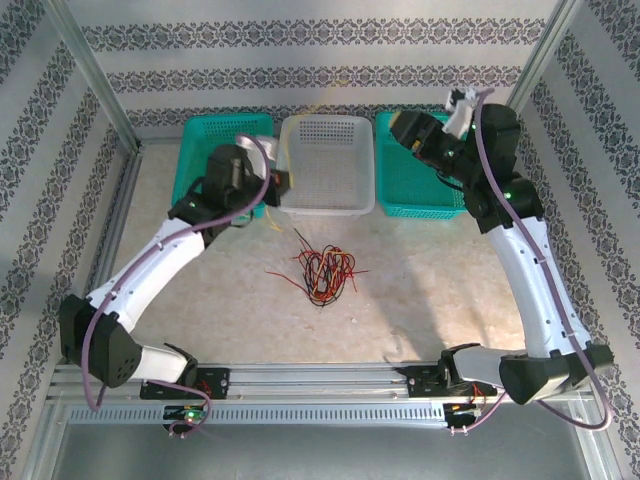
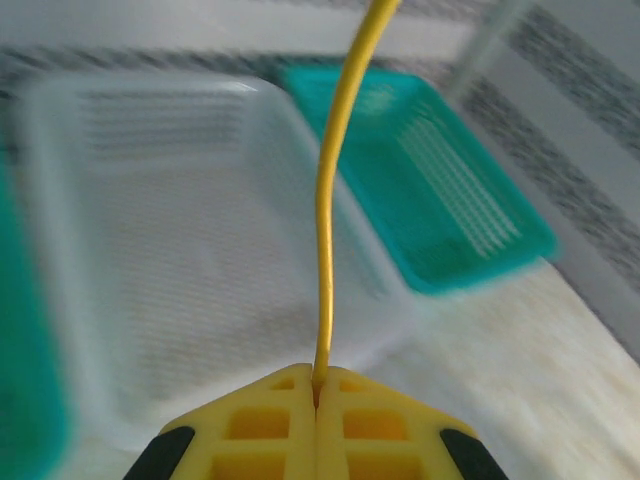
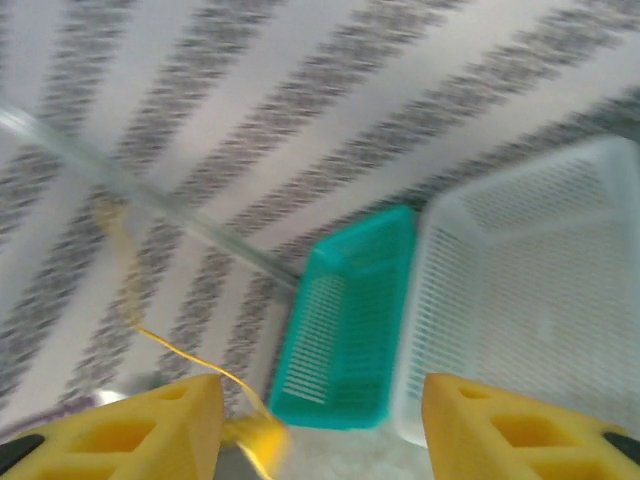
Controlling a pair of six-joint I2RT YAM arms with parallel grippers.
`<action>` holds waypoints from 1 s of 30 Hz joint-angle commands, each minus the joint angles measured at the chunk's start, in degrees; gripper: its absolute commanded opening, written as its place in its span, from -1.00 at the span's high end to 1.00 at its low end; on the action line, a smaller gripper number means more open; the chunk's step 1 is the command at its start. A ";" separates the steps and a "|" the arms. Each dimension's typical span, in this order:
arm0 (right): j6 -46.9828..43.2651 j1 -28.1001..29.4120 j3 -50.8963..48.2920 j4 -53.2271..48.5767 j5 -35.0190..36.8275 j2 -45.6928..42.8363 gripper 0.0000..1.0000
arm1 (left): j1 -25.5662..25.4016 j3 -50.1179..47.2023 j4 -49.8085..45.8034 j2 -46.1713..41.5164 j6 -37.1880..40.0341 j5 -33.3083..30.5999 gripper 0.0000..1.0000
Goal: Untangle the cables
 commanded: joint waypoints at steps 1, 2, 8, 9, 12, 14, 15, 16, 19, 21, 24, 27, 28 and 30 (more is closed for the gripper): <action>0.17 -0.92 -6.55 -4.46 0.15 -2.96 -0.06 | 4.79 6.37 -1.23 3.73 1.52 -8.33 1.00; -0.04 -0.65 -8.32 -4.80 0.24 -3.78 -0.05 | 6.51 8.37 -1.22 5.81 1.69 -8.83 1.00; -0.15 2.67 -18.89 -4.95 0.89 -8.08 0.01 | 13.28 19.23 -2.03 18.60 1.88 -12.37 1.00; -0.10 3.49 -20.29 -4.86 1.11 -8.41 0.03 | 14.12 21.04 -2.52 20.71 1.19 -12.52 1.00; 0.60 5.32 -23.59 -4.26 1.10 -8.76 0.09 | 15.68 23.94 -3.03 25.92 0.22 -13.73 1.00; 1.09 6.06 -24.89 -3.83 1.25 -8.86 0.11 | 15.98 24.28 -2.17 28.51 0.66 -14.83 1.00; 1.23 6.17 -25.39 -3.64 1.21 -8.91 0.12 | 15.98 24.51 -2.14 29.88 0.98 -15.25 1.00; 1.26 6.26 -25.54 -3.70 1.21 -8.95 0.12 | 15.98 24.70 -2.35 31.05 0.96 -15.55 1.00; 0.72 6.34 -25.10 -4.30 1.30 -9.03 0.13 | 16.03 24.67 -2.42 34.76 0.00 -15.57 1.00; 0.29 6.26 -24.62 -4.89 1.25 -9.04 0.13 | 16.06 25.03 -2.90 37.69 -1.20 -14.92 1.00; -0.39 6.32 -24.41 -5.80 1.21 -9.27 0.14 | 15.99 27.06 -4.15 42.01 -3.53 -11.86 1.00; -0.50 6.18 -25.19 -6.24 1.56 -10.15 0.14 | 16.00 30.13 -5.58 46.03 -6.26 -8.38 1.00; -0.51 6.18 -25.47 -6.40 1.65 -10.41 0.14 | 16.04 30.95 -5.94 47.16 -6.85 -7.25 1.00; -0.50 6.10 -26.19 -6.62 1.82 -10.84 0.14 | 15.91 33.12 -7.23 49.63 -8.01 -5.33 1.00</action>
